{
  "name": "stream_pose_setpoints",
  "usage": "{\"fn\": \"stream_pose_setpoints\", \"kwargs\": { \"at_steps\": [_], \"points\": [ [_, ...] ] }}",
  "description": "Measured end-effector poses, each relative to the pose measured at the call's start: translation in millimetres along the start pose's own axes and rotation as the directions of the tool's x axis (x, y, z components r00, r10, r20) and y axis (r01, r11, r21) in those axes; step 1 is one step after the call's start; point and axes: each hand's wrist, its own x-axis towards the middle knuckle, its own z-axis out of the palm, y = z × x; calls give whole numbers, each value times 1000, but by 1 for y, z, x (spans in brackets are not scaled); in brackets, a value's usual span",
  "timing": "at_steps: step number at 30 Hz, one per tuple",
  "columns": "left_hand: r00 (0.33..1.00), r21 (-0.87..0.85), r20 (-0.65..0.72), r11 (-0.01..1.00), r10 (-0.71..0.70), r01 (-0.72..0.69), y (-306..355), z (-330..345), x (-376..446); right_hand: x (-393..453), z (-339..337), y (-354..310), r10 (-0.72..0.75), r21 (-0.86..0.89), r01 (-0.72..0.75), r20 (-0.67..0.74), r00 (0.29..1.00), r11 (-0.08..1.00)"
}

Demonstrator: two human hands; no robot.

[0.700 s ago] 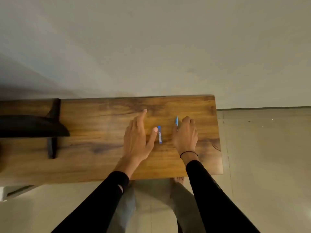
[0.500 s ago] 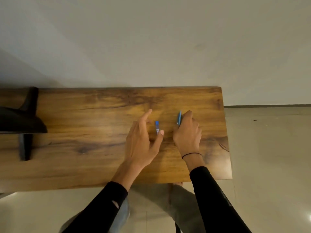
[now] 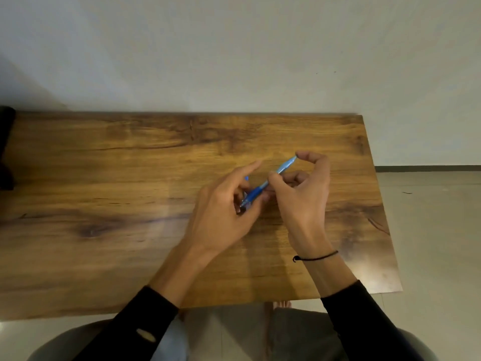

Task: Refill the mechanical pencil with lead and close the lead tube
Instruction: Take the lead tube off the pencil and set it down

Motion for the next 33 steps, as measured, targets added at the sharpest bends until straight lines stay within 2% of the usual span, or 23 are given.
{"fn": "stream_pose_setpoints", "kwargs": {
  "at_steps": [3,7,11,14,16,19,21,23,25,28,33],
  "points": [
    [999,-73,-31,997,21,-23,-9,0,11,1,4,2,-19,120,17,10,1000,993],
    [991,-98,-127,995,-45,32,-24,-2,20,12,-5,-6,-25,347,18,15,1000,938],
    [982,-83,-187,996,-8,-8,-24,-7,30,28,-26,-11,-48,328,14,98,994,945],
    [985,-95,-172,995,-1,-15,-19,-6,31,31,-33,-12,-68,247,34,132,989,968],
    [989,-121,-149,993,-16,-2,-18,-4,29,33,-33,-11,-111,132,98,97,989,986],
    [988,-149,-147,989,-41,19,-19,-5,29,42,-35,-11,-250,-11,250,10,968,968],
    [983,-150,-177,988,-48,21,-22,-10,31,52,-39,-10,-376,-190,368,-6,926,910],
    [978,-129,-205,991,-46,20,-25,-16,33,57,-39,-5,-431,-427,434,109,896,793],
    [974,-108,-221,994,-42,18,-27,-21,35,55,-33,3,-406,-546,473,248,880,691],
    [972,-114,-229,993,-57,32,-29,-24,36,54,-29,10,-407,-575,522,329,852,629],
    [971,-139,-225,989,-75,44,-30,-27,38,60,-39,8,-383,-552,494,313,869,672]
  ]
}}
